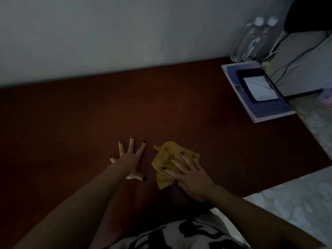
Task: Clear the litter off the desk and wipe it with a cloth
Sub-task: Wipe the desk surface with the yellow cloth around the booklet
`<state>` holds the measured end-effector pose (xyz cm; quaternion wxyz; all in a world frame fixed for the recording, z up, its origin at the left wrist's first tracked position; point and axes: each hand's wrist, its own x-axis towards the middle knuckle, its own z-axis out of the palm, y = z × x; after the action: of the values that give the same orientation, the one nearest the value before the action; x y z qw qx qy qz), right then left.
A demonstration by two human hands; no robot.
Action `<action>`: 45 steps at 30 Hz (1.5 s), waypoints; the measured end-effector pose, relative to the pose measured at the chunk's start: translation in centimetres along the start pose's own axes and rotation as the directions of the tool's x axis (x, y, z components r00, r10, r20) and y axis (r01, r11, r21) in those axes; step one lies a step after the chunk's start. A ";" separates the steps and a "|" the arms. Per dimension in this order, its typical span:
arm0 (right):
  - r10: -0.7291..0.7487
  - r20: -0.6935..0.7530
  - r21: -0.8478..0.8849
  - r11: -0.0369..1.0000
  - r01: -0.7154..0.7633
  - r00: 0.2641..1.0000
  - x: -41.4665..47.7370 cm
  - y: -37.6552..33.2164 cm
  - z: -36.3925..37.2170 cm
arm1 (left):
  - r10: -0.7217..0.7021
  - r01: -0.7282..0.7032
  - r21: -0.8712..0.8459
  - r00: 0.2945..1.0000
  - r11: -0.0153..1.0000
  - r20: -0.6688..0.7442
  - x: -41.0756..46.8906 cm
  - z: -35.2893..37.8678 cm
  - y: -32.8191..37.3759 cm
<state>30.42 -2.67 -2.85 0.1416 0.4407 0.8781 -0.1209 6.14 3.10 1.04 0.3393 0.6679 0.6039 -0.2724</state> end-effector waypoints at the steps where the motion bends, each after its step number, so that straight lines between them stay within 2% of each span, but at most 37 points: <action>1: -0.017 0.012 0.017 1.000 0.017 1.000 0.9 0.8 -0.2 | 0.003 -0.003 0.001 1.000 1.000 -0.002 0.0 0.0 -0.1; 3: 0.001 0.034 0.063 0.998 -0.003 0.999 3.3 2.7 -0.6 | 0.007 -0.007 0.001 1.000 1.000 -0.003 0.1 -0.1 -0.3; 8: 0.180 0.093 0.190 0.962 -0.195 0.979 10.0 6.7 -2.8 | -0.012 0.011 -0.028 1.000 1.000 -0.022 0.4 0.7 -0.3; 14: 0.247 0.169 0.232 0.931 -0.282 0.954 17.0 10.7 -6.3 | -0.019 0.015 -0.079 0.998 0.997 -0.054 0.8 1.6 -0.6; 17: 0.273 0.141 0.231 0.926 -0.300 0.952 18.3 11.2 -6.7 | -0.018 0.013 -0.080 0.998 0.997 -0.055 0.9 1.7 -0.7; 25: 0.263 0.099 0.266 0.922 -0.280 0.960 11.8 6.0 -3.9 | -0.007 -0.015 -0.200 0.994 0.980 -0.108 0.5 0.5 -1.0; 28: 0.255 0.060 0.252 0.932 -0.262 0.965 7.2 2.1 -1.4 | 0.025 -0.035 -0.068 0.990 0.997 -0.142 0.0 0.6 -1.2; 31: 0.244 0.034 0.246 0.938 -0.244 0.969 2.2 -2.0 0.7 | 0.148 -0.127 0.134 0.976 0.983 -0.159 -0.7 2.1 -0.8; 35: 0.232 -0.082 0.222 0.952 -0.209 0.969 -4.5 -6.8 2.7 | 0.247 -0.230 0.204 0.967 0.952 -0.064 -1.3 4.4 0.7; 40: 0.279 -0.104 0.278 0.930 -0.242 0.955 -7.2 -4.9 3.4 | 0.209 -0.205 0.235 0.978 0.950 0.008 -1.3 4.1 1.5; 45: 0.498 0.037 0.230 0.840 -0.492 0.867 -9.4 1.2 4.1 | 0.228 -0.228 0.334 0.973 0.915 0.042 -1.6 3.5 0.5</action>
<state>37.37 -10.27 -3.47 0.1050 0.6672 0.7160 -0.1766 6.59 -0.67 0.12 0.2503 0.7814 0.4661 -0.3309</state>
